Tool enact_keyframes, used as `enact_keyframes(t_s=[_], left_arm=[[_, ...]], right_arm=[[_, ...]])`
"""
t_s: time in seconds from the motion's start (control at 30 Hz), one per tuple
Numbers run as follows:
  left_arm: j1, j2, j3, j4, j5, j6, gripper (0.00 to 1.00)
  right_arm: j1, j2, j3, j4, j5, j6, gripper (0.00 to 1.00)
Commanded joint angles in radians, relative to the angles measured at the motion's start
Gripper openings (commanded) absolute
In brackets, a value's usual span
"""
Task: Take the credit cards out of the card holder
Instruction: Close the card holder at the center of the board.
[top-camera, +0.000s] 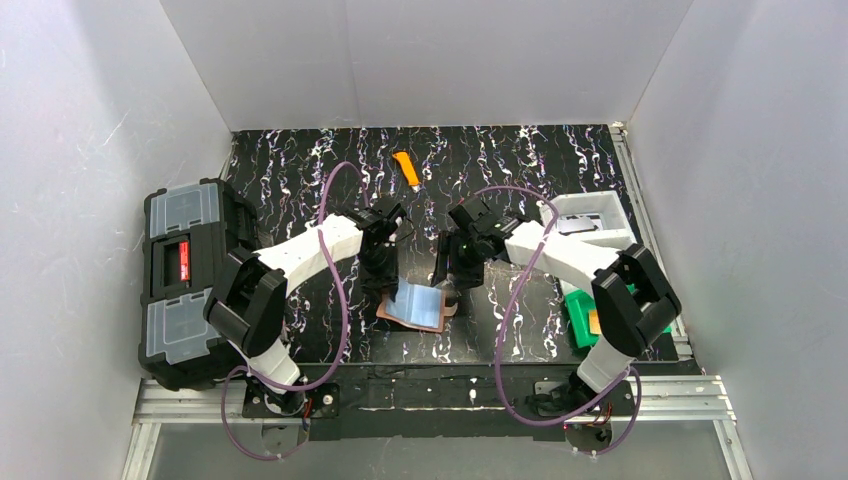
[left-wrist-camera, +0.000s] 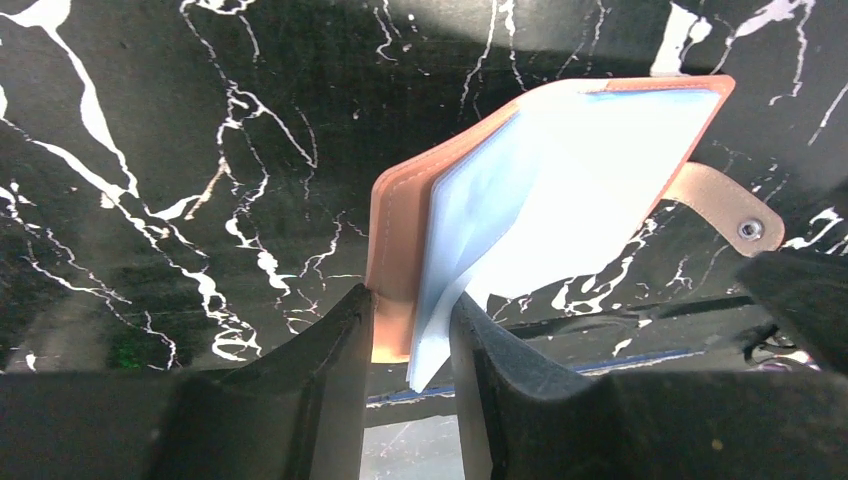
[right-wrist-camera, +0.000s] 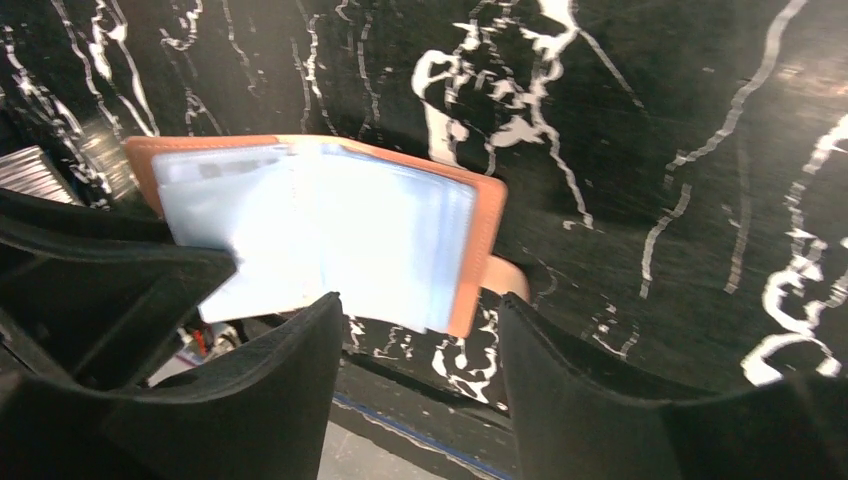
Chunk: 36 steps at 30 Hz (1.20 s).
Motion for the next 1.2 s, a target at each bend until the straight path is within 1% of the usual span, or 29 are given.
enact_keyframes(t_s=[0.0, 0.07, 0.17, 0.2, 0.3, 0.33, 0.4, 0.47, 0.57, 0.6, 0.63, 0.87, 0.9, 1.0, 1.1, 1.17], left_arm=[[-0.002, -0.028, 0.035, -0.051, -0.054, 0.015, 0.00], [-0.003, -0.024, 0.040, -0.056, -0.054, 0.013, 0.00], [-0.006, -0.022, 0.045, -0.057, -0.061, 0.010, 0.00], [-0.006, -0.021, 0.046, -0.057, -0.061, 0.008, 0.00], [-0.011, -0.019, 0.053, -0.060, -0.065, 0.007, 0.00], [-0.012, -0.019, 0.056, -0.062, -0.066, 0.006, 0.00], [-0.016, -0.017, 0.060, -0.063, -0.066, 0.006, 0.00], [-0.021, -0.017, 0.063, -0.067, -0.066, 0.005, 0.00], [-0.029, -0.025, 0.064, -0.069, -0.062, 0.009, 0.00], [-0.031, -0.025, 0.064, -0.071, -0.065, 0.008, 0.00], [-0.034, -0.025, 0.065, -0.075, -0.068, 0.009, 0.00], [-0.066, -0.031, 0.088, -0.079, -0.033, 0.010, 0.00], [-0.074, -0.034, 0.095, -0.083, -0.025, 0.008, 0.01], [-0.092, -0.041, 0.116, -0.084, 0.011, -0.005, 0.12], [-0.111, -0.047, 0.125, -0.063, 0.054, -0.013, 0.20], [-0.115, -0.038, 0.115, -0.031, 0.092, -0.020, 0.22]], right_arm=[[0.001, -0.066, -0.040, -0.086, 0.127, -0.007, 0.68], [0.001, -0.073, -0.068, -0.096, 0.143, -0.009, 0.70], [0.010, -0.071, -0.126, -0.049, 0.098, 0.004, 0.69], [0.016, -0.066, -0.140, -0.026, 0.081, 0.014, 0.68], [0.041, -0.036, -0.150, -0.005, 0.071, 0.030, 0.60], [0.045, -0.024, -0.150, 0.008, 0.065, 0.034, 0.55], [0.045, 0.002, -0.151, 0.037, 0.051, 0.044, 0.39], [0.046, 0.027, -0.137, 0.043, 0.043, 0.049, 0.24], [0.048, 0.048, -0.122, 0.040, 0.062, 0.053, 0.08], [0.049, 0.054, -0.115, 0.033, 0.072, 0.051, 0.04], [0.051, 0.058, -0.111, 0.030, 0.082, 0.048, 0.01], [0.069, 0.102, -0.094, 0.046, 0.087, 0.046, 0.01], [0.073, 0.109, -0.089, 0.046, 0.088, 0.045, 0.01], [0.081, 0.123, -0.072, 0.043, 0.092, 0.046, 0.01], [0.085, 0.136, -0.059, 0.037, 0.093, 0.044, 0.01], [0.085, 0.139, -0.056, 0.037, 0.094, 0.044, 0.01]])
